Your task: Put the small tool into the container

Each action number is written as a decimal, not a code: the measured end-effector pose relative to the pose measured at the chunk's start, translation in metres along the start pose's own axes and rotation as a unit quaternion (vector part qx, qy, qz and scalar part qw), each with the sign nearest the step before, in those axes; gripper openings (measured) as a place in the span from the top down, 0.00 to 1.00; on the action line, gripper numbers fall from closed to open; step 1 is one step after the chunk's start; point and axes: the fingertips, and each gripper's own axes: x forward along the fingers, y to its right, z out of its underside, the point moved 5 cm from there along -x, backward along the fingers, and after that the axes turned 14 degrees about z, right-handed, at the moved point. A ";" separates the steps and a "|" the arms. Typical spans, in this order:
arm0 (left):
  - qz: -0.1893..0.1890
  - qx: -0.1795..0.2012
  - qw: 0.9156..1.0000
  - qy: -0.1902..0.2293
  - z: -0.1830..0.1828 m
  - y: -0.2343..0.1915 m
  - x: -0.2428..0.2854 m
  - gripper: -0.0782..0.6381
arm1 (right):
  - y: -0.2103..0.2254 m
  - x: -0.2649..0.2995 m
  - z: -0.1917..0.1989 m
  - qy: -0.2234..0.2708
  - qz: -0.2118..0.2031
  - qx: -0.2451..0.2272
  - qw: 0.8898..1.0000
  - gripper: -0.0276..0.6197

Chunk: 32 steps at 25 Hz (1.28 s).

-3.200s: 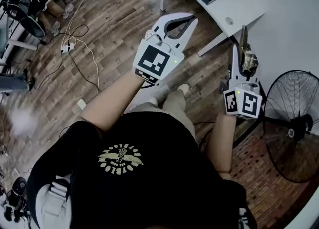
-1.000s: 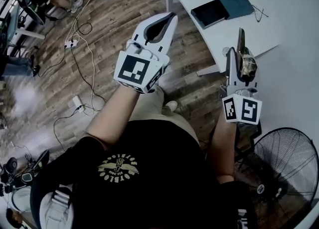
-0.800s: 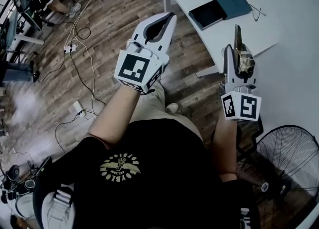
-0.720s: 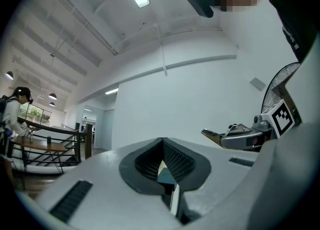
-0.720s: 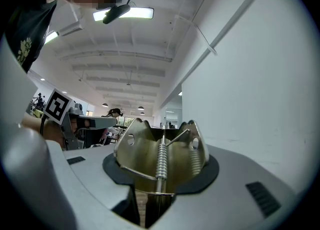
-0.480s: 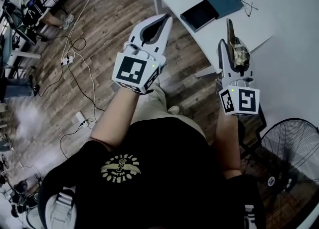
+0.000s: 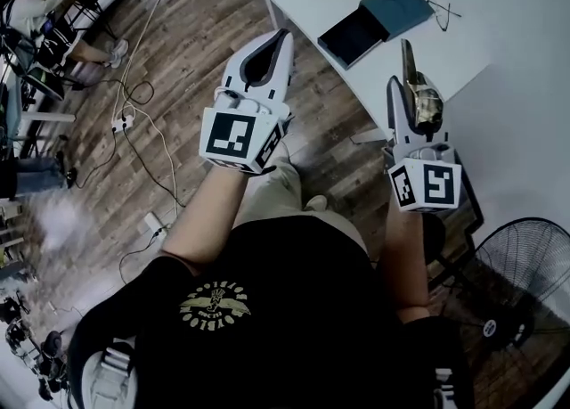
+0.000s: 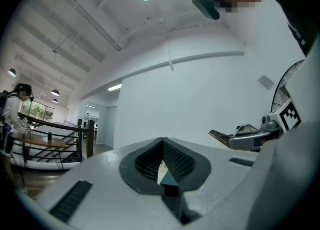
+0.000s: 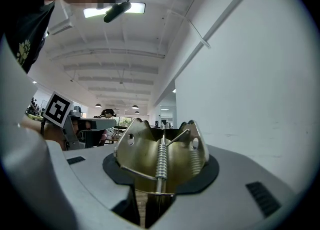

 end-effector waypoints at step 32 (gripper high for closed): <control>0.145 -0.011 0.989 0.000 -0.002 -0.136 0.138 0.88 | -0.018 0.148 -0.022 -0.014 0.105 -0.015 0.994 0.70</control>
